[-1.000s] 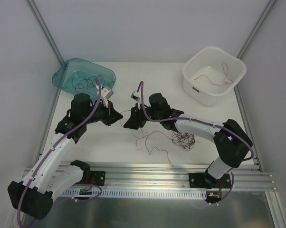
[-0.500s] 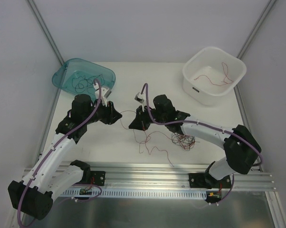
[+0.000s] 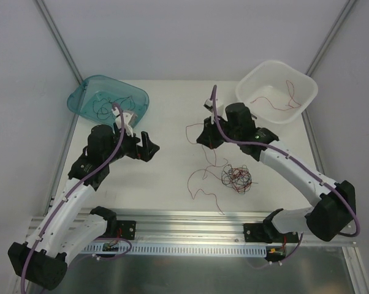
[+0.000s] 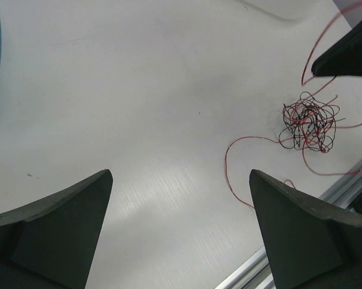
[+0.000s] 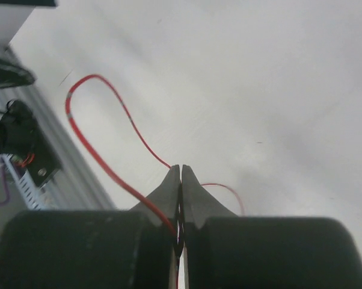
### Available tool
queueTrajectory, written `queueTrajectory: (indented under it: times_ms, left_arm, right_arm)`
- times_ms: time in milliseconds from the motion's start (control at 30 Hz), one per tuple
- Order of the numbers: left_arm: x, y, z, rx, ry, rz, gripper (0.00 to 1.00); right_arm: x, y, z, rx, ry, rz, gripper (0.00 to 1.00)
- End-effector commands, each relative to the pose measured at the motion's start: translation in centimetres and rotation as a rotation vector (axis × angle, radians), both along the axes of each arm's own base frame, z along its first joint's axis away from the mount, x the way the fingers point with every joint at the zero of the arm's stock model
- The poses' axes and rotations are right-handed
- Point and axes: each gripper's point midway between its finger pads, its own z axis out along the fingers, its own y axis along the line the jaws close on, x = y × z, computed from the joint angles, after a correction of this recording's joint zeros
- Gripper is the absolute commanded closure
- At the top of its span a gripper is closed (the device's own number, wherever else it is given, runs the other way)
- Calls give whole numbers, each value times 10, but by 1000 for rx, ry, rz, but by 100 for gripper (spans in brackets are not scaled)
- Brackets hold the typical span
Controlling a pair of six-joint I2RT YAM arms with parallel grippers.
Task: Untangle the cables
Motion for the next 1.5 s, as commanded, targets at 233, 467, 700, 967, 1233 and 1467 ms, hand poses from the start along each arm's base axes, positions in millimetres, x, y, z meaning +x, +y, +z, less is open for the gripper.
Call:
queueTrajectory:
  times_ms: [233, 467, 700, 967, 1233, 1467]
  left_arm:
    - [-3, -8, 17, -45, -83, -52, 1]
    - [4, -7, 6, -25, -44, -30, 1]
    - [7, -6, -2, -7, -20, -20, 1]
    - [11, -7, -17, 18, 27, -27, 1]
    - [13, -11, -25, 23, 66, -46, 1]
    - [13, -13, -23, 16, 66, -53, 1]
  right_arm:
    - [74, -121, 65, -139, -88, -453, 99]
    - [138, -203, 156, -89, -300, -808, 99]
    - [217, -280, 199, 35, -425, -1086, 99]
    - [297, -322, 148, -6, -400, -1212, 98]
    - [313, -340, 108, -82, -316, -1235, 20]
    - [253, -337, 122, -106, -277, -1226, 1]
